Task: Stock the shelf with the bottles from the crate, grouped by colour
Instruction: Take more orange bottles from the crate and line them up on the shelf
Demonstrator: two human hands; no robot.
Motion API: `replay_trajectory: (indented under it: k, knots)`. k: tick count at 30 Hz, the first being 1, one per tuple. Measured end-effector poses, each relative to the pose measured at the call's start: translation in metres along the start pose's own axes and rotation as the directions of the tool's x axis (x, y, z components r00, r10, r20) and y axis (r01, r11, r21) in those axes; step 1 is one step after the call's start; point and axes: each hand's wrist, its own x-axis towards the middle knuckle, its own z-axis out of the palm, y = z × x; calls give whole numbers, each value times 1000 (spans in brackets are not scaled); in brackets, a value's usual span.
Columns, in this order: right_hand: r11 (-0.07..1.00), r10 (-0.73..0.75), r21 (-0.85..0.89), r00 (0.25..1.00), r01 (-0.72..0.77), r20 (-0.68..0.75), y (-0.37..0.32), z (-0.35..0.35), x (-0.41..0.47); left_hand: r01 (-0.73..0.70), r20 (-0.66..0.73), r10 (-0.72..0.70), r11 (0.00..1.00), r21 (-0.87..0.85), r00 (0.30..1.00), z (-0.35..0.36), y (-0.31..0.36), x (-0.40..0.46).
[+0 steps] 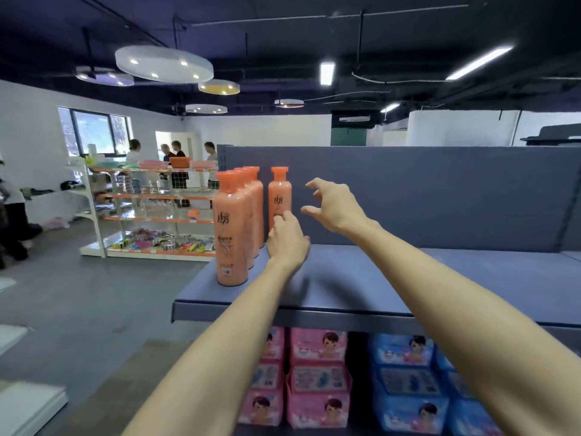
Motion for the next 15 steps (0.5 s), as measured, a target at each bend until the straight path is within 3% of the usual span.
replay_trajectory:
  k: [6, 12, 15]
  knots:
    - [1000, -27, -4, 999, 27, 41, 24, -61, -56, 16, -16, -16, 1000, 16, 1000, -21, 45, -57]
    - [990, -101, 93, 995, 103, -24, 82, -95, -199, -198, -176, 171, 969, -149, 970, 7, 69, -198]
    - [992, -63, 115, 995, 54, 77, 122, -87, -272, -145, -76, 135, 980, -138, 988, 45, 67, -262]
